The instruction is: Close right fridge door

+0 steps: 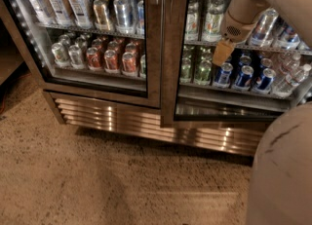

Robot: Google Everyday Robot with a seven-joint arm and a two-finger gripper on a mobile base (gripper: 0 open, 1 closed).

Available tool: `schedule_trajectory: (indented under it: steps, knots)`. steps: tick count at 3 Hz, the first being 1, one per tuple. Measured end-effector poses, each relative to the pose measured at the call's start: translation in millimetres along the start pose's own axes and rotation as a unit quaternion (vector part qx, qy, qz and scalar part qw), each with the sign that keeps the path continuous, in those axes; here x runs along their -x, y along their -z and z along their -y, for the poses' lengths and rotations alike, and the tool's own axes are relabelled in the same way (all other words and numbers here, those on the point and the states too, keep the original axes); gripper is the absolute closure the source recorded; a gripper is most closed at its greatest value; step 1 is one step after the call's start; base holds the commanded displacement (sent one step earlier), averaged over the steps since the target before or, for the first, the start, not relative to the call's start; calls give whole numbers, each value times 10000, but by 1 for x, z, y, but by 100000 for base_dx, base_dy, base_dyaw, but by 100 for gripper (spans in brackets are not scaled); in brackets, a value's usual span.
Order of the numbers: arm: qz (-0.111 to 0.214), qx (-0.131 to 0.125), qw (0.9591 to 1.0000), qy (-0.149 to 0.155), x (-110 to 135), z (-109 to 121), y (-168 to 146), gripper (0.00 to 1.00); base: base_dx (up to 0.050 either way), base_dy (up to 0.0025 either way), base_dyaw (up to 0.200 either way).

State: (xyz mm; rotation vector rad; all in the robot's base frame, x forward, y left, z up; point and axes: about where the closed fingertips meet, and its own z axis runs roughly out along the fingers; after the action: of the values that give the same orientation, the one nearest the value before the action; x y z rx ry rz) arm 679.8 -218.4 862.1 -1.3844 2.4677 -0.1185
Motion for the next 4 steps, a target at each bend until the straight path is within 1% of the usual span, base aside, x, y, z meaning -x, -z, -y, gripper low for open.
schedule_trajectory:
  steps: [1, 3, 4]
  knots:
    - [0, 0, 10000, 0, -3, -2, 1, 100, 3148, 240, 15252]
    - [0, 0, 10000, 0, -3, -2, 1, 100, 4748, 1, -24]
    - [7, -6, 10000, 0, -3, -2, 1, 100, 0, 0, 0]
